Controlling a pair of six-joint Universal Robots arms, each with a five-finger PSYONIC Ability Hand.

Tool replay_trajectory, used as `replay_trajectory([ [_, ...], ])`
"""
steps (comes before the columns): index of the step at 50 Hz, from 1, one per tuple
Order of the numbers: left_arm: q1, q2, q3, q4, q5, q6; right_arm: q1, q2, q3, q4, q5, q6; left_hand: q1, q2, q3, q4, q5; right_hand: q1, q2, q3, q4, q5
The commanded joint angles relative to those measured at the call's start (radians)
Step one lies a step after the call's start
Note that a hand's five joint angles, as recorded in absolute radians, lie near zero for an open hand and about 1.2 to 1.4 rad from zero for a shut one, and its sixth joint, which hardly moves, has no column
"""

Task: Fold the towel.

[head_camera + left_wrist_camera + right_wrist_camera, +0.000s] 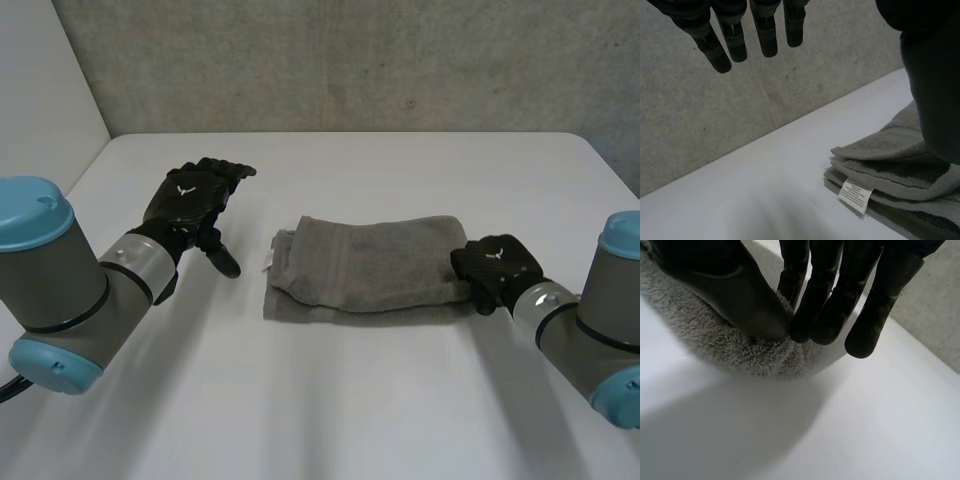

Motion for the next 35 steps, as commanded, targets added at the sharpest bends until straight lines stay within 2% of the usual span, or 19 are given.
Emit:
replay_trajectory([
  [1, 0.002, 0.011, 0.001, -0.002, 0.0, -0.003, 0.083, -0.005, -0.11, 0.004, 0.017, 0.014, -0.091, -0.075, -0.062, -0.088, -0.216, 0.099, 0.069, 0.059, 0.053, 0.055],
  [5, 0.005, 0.014, 0.001, -0.003, 0.0, -0.003, 0.22, 0.006, -0.231, 0.005, 0.014, 0.032, -0.091, -0.075, -0.062, -0.088, -0.216, 0.099, 0.069, 0.059, 0.053, 0.055],
  [9, 0.013, 0.024, 0.004, -0.003, -0.006, -0.004, 0.298, 0.04, -0.322, -0.001, 0.007, 0.043, -0.091, -0.075, -0.062, -0.088, -0.216, 0.099, 0.069, 0.059, 0.053, 0.055],
  [13, 0.023, 0.06, 0.006, -0.002, -0.052, -0.01, 0.434, 0.153, -0.478, 0.001, -0.004, 0.052, -0.091, -0.076, -0.063, -0.089, -0.216, 0.099, 0.069, 0.059, 0.053, 0.055],
  [14, 0.023, 0.06, 0.006, -0.002, -0.052, -0.01, 0.435, 0.153, -0.478, 0.001, -0.004, 0.052, -0.091, -0.076, -0.063, -0.089, -0.216, 0.099, 0.069, 0.059, 0.053, 0.055],
  [16, 0.03, 0.073, 0.004, -0.002, -0.084, -0.018, 0.502, 0.243, -0.535, 0.011, -0.016, 0.046, -0.091, -0.076, -0.063, -0.089, -0.216, 0.099, 0.069, 0.059, 0.053, 0.055],
  [21, 0.03, 0.082, 0.001, -0.003, -0.091, -0.03, 0.548, 0.326, -0.561, 0.047, -0.021, 0.037, -0.091, -0.076, -0.063, -0.089, -0.216, 0.099, 0.069, 0.059, 0.053, 0.055],
  [26, 0.027, 0.082, 0.001, 0.0, -0.094, -0.033, 0.539, 0.31, -0.544, 0.05, -0.009, 0.061, -0.091, -0.076, -0.063, -0.089, -0.216, 0.099, 0.069, 0.059, 0.053, 0.055],
  [27, 0.025, 0.082, 0.004, 0.001, -0.094, -0.033, 0.533, 0.284, -0.529, 0.05, -0.007, 0.086, -0.091, -0.076, -0.063, -0.089, -0.216, -0.362, -0.392, -0.402, -0.408, -0.406],
  [28, 0.025, 0.082, 0.004, 0.001, -0.094, -0.033, 0.533, 0.284, -0.529, 0.05, -0.007, 0.086, -0.091, -0.076, -0.063, -0.089, -0.216, -0.367, -0.397, -0.406, -0.413, -0.41],
  [29, 0.023, 0.08, 0.009, 0.001, -0.092, -0.033, 0.527, 0.244, -0.506, 0.05, -0.004, 0.118, -0.091, -0.076, -0.063, -0.089, -0.216, -0.951, -0.981, -0.991, -0.997, -0.995],
  [30, 0.023, 0.08, 0.009, 0.001, -0.092, -0.033, 0.527, 0.244, -0.506, 0.05, -0.004, 0.118, -0.091, -0.076, -0.063, -0.089, -0.216, -0.957, -0.987, -0.997, -1.003, -1.0],
  [31, 0.019, 0.08, 0.018, 0.001, -0.094, -0.035, 0.521, 0.197, -0.48, 0.047, 0.005, 0.153, -0.091, -0.076, -0.063, -0.089, -0.216, -1.123, -1.153, -1.162, -1.169, -1.166],
  [35, 0.005, 0.068, 0.045, 0.001, -0.094, -0.061, 0.455, 0.074, -0.393, 0.045, 0.059, 0.232, -0.091, -0.076, -0.063, -0.089, -0.216, -1.123, -1.153, -1.162, -1.169, -1.166],
])
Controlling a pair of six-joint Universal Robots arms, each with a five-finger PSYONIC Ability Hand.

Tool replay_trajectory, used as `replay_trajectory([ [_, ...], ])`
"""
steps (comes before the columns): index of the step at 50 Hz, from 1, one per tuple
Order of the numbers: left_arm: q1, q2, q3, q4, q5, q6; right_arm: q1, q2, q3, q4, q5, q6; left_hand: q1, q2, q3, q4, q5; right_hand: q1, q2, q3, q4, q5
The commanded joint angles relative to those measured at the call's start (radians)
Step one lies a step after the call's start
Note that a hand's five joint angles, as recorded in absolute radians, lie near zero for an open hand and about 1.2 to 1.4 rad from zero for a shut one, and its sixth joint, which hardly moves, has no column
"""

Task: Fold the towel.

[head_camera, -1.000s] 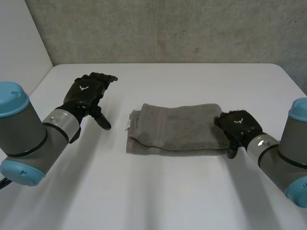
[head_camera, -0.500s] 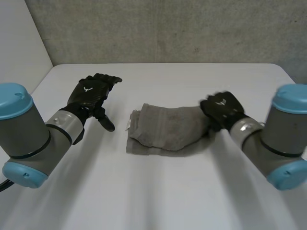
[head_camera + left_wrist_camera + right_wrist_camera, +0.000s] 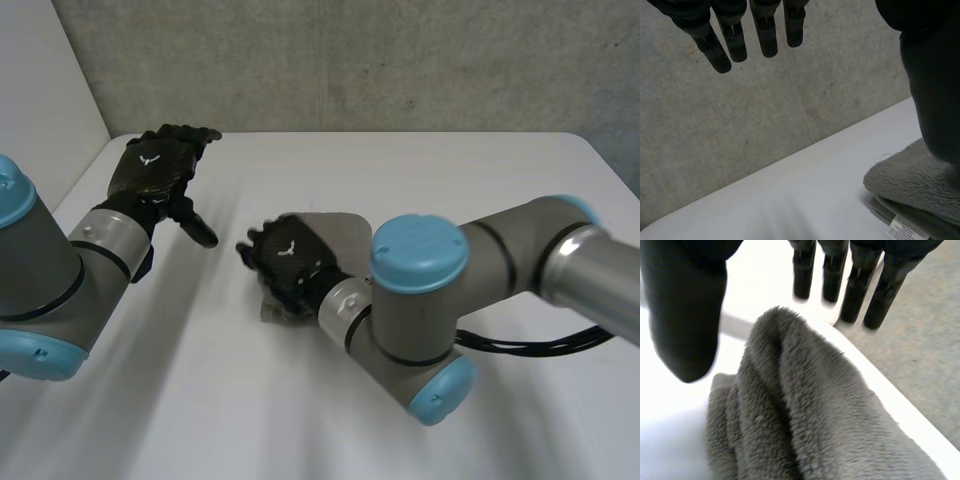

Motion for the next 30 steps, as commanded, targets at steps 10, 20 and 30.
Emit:
replay_trajectory([
  [10, -0.095, -0.137, 0.088, -0.01, 0.004, -0.126, -0.188, -0.231, 0.206, 0.002, 0.088, 0.254, -0.087, -0.072, -0.059, -0.085, -0.213, -0.203, -0.219, -0.216, -0.218, -0.189],
  [20, -0.157, -0.326, 0.112, -0.022, 0.004, -0.12, -0.237, -0.089, 0.153, 0.01, 0.085, 0.312, -0.082, -0.066, -0.054, -0.079, -0.207, -0.203, -0.219, -0.216, -0.218, -0.189],
  [30, -0.168, -0.379, 0.14, -0.059, -0.002, -0.054, -0.239, 0.006, 0.102, 0.051, 0.068, 0.309, -0.079, -0.063, -0.051, -0.076, -0.204, -0.203, -0.219, -0.216, -0.218, -0.189],
])
